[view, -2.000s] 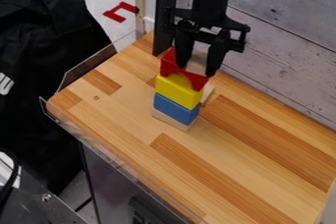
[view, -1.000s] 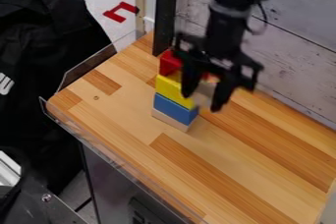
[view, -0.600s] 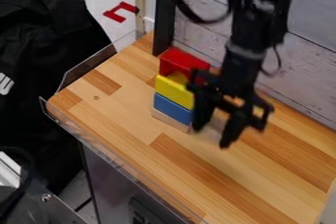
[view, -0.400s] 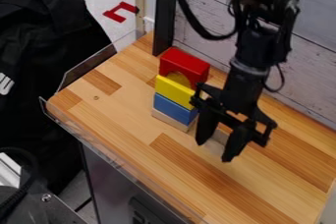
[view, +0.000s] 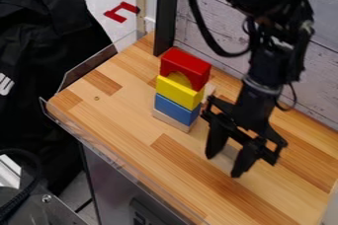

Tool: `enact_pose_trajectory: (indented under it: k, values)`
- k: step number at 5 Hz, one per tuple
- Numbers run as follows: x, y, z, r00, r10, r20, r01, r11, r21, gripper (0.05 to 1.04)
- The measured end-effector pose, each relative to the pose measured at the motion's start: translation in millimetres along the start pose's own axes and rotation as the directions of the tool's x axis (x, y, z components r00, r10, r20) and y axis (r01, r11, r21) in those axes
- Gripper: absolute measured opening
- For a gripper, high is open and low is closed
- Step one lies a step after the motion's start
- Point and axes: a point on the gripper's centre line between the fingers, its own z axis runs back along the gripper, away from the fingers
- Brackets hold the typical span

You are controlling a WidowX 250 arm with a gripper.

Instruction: Remove the block from the stack and move to the right side of the table

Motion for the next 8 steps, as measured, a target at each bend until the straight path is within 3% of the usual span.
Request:
enact_pose_trajectory:
  k: [3,6,7,8]
  values:
    - [12.9,-28.6,-14.1,0.997,-0.067,0.033,0.067,0.998,0.001,0.541]
    - [30.0,-24.0,-19.8,0.999,-0.024,0.043,0.024,1.000,0.000,0.541]
    - [30.3,-19.8,-23.1,1.000,-0.007,0.028,0.007,1.000,-0.003,0.610]
    - [29.3,-15.6,-23.9,1.000,0.012,0.017,-0.012,1.000,0.013,0.915]
